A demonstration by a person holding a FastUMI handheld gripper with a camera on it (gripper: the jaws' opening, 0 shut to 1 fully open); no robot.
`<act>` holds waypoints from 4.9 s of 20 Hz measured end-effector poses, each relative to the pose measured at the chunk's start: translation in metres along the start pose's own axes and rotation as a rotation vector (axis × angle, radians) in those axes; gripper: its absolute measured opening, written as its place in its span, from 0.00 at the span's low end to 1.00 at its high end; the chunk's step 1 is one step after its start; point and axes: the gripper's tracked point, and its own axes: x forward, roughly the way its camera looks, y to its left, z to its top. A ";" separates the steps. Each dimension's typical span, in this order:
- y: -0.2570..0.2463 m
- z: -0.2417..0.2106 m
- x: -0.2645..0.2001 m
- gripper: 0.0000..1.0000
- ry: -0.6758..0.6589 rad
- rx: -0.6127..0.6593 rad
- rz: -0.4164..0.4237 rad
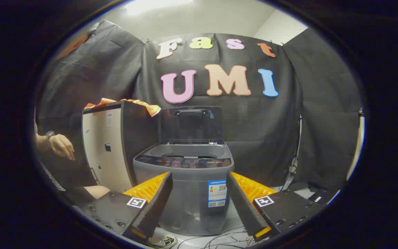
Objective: Put the clothes into the washing machine and then close the washing machine lid.
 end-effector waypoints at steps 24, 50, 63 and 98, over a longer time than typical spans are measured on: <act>0.199 0.275 0.179 0.97 -0.163 0.002 0.367; 0.378 0.193 0.311 0.16 0.264 -0.177 0.454; 0.242 0.201 0.345 0.03 0.249 -0.106 0.202; 0.053 0.172 0.389 0.15 0.233 -0.079 -0.177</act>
